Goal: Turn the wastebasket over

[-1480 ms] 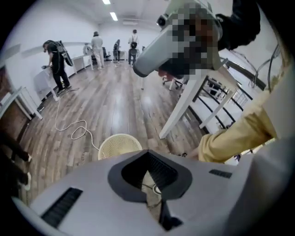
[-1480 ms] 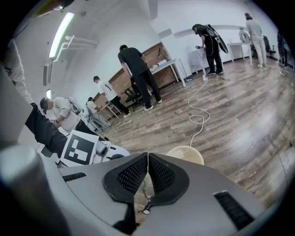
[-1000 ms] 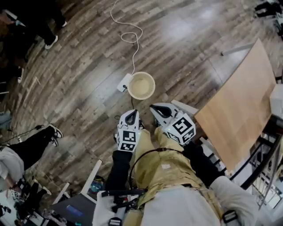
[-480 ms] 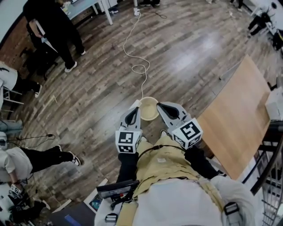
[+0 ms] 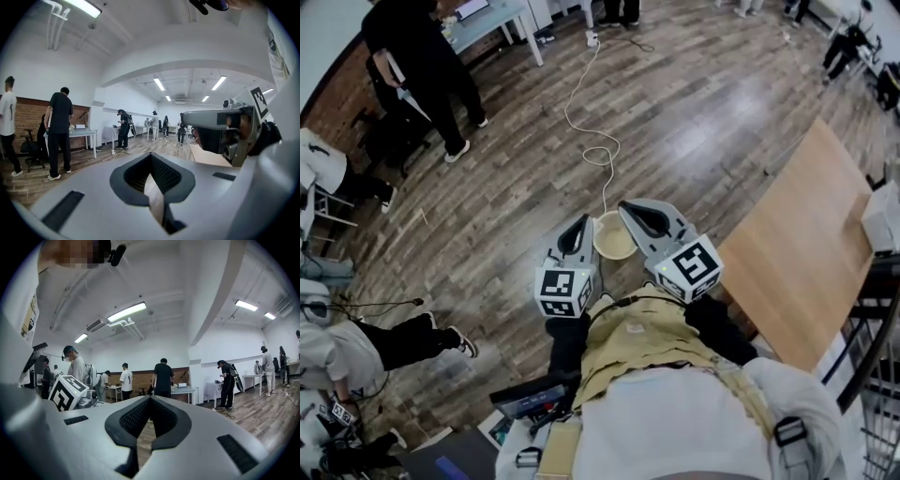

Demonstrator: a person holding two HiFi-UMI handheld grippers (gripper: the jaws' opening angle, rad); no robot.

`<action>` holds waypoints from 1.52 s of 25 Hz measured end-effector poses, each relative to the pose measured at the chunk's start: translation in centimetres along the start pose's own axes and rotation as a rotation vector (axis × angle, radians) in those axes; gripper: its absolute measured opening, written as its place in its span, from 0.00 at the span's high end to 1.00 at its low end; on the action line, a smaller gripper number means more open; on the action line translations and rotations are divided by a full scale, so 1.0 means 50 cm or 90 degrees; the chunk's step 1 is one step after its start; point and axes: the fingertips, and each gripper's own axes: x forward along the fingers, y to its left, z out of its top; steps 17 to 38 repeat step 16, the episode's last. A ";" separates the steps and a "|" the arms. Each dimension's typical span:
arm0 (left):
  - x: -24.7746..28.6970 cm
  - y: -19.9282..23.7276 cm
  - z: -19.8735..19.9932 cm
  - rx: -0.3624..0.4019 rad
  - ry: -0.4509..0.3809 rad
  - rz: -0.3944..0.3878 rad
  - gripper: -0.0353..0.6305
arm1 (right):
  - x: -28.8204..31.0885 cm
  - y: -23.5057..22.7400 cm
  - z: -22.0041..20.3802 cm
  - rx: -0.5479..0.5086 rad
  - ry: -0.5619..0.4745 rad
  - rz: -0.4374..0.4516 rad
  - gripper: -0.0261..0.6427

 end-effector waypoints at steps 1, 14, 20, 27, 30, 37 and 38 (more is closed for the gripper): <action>-0.001 -0.001 -0.002 0.000 0.000 0.001 0.95 | 0.000 0.002 -0.001 -0.001 -0.002 0.003 0.93; -0.010 -0.008 -0.024 -0.023 0.019 -0.001 0.95 | -0.006 0.015 -0.027 0.024 0.022 0.001 0.93; -0.017 -0.030 -0.047 -0.035 0.033 -0.005 0.95 | -0.029 0.019 -0.045 0.033 0.031 -0.003 0.93; -0.017 -0.030 -0.047 -0.035 0.033 -0.005 0.95 | -0.029 0.019 -0.045 0.033 0.031 -0.003 0.93; -0.017 -0.030 -0.047 -0.035 0.033 -0.005 0.95 | -0.029 0.019 -0.045 0.033 0.031 -0.003 0.93; -0.017 -0.030 -0.047 -0.035 0.033 -0.005 0.95 | -0.029 0.019 -0.045 0.033 0.031 -0.003 0.93; -0.017 -0.030 -0.047 -0.035 0.033 -0.005 0.95 | -0.029 0.019 -0.045 0.033 0.031 -0.003 0.93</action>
